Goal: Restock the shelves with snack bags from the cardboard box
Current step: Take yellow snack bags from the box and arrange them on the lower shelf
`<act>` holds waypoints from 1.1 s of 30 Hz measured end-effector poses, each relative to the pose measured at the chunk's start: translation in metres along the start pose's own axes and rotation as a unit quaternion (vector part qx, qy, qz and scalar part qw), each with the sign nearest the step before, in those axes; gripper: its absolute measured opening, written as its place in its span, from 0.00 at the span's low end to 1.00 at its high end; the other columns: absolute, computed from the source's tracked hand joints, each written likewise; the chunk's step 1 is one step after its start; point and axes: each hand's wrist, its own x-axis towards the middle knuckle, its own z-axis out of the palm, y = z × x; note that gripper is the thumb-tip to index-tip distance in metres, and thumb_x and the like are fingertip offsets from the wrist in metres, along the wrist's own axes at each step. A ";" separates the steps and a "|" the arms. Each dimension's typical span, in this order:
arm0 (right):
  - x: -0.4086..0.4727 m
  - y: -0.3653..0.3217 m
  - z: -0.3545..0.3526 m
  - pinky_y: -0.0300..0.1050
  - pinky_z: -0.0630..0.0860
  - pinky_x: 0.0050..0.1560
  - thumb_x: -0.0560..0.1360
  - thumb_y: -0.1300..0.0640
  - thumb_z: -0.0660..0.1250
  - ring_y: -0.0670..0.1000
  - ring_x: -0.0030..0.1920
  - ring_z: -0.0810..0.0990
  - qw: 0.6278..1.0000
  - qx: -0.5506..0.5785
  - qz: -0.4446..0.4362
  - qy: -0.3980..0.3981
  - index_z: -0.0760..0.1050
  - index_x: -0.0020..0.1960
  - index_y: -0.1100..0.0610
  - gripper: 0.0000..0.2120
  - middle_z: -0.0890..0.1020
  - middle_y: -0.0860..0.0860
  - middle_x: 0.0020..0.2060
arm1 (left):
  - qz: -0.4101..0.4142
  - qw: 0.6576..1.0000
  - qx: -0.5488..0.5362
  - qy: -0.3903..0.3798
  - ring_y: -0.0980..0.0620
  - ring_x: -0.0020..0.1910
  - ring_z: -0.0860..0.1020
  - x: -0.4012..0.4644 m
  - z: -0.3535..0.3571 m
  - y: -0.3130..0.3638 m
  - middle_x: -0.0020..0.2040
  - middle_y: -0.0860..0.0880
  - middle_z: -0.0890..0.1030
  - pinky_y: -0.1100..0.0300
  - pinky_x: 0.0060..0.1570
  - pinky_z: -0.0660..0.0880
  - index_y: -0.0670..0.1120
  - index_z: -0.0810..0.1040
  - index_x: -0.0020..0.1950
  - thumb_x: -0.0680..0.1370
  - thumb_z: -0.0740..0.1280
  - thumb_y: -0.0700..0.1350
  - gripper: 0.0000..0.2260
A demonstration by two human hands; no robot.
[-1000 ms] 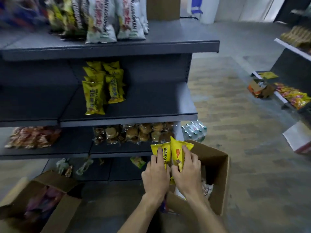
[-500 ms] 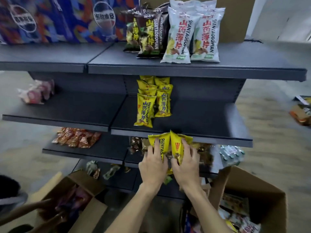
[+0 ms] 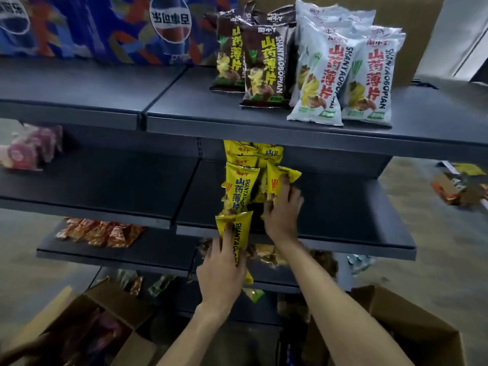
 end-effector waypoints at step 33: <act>0.001 0.173 -0.045 0.50 0.63 0.71 0.75 0.59 0.66 0.54 0.78 0.50 0.996 0.011 0.051 -0.076 0.54 0.78 0.50 0.35 0.50 0.53 0.78 | 0.173 0.979 0.051 0.097 0.44 0.45 0.77 0.146 0.154 0.164 0.53 0.42 0.74 0.54 0.25 0.73 0.54 0.67 0.74 0.74 0.70 0.52 0.29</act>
